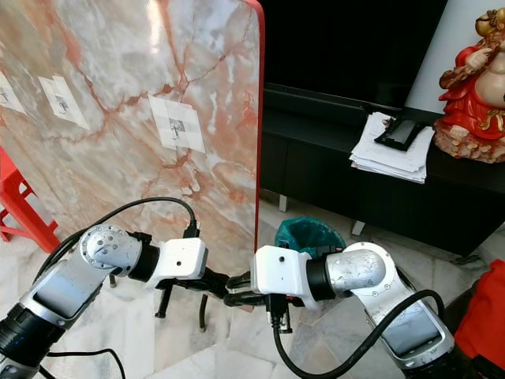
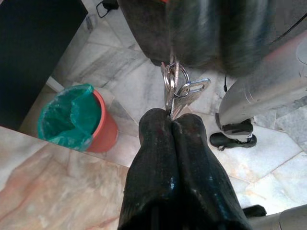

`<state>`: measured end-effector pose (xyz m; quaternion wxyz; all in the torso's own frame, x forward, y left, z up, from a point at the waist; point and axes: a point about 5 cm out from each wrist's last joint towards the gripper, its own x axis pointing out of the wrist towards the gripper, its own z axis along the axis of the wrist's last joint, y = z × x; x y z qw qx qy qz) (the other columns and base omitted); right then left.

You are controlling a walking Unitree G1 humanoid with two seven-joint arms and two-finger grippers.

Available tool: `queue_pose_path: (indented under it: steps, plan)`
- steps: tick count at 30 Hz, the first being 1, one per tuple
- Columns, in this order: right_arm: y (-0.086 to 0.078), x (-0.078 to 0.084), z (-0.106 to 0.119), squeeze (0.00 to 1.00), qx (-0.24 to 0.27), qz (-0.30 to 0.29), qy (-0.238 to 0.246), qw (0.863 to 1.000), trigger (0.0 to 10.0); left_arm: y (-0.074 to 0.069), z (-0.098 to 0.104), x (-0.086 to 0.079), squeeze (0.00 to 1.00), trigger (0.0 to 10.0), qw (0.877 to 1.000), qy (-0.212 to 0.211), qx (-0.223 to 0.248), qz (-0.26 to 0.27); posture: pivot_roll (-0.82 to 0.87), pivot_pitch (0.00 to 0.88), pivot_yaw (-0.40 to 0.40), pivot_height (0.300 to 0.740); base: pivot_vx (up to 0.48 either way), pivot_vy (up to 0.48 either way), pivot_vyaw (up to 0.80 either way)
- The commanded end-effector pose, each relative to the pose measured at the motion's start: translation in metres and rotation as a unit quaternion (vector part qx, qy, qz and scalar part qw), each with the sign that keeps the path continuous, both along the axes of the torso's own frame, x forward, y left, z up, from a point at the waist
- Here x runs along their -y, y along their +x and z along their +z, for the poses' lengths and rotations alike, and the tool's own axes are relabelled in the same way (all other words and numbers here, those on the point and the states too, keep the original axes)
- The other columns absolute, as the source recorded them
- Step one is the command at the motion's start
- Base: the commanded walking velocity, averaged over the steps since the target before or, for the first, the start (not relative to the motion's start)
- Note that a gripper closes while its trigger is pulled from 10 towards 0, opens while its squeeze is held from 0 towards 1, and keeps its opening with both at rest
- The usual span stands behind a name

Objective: Hang keys on a hook

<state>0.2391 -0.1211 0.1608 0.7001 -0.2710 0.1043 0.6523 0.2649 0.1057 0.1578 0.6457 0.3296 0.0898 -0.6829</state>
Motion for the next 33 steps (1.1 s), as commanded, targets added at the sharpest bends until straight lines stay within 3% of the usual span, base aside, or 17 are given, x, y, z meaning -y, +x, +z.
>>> queue_pose_path:
  steps: [1,23,33]
  plan:
    - [0.001,0.002,-0.002,0.00,0.001,-0.005,-0.009,1.000,10.0,0.000,0.009,0.001,0.00,10.0,1.000,-0.009,0.007,-0.008,-0.09,0.000,0.035,0.740,0.000,0.000,0.00]
    - [0.014,0.005,0.003,0.00,0.031,-0.037,0.003,0.999,10.0,-0.003,0.010,0.005,0.00,10.0,1.000,-0.007,0.005,-0.015,-0.09,0.000,0.033,0.740,0.000,0.000,0.00]
    - [0.011,0.002,0.005,0.00,0.027,-0.026,0.015,0.999,10.0,-0.004,0.007,0.007,0.00,10.0,1.000,-0.003,0.003,-0.018,-0.09,0.000,0.033,0.740,0.000,0.000,0.00]
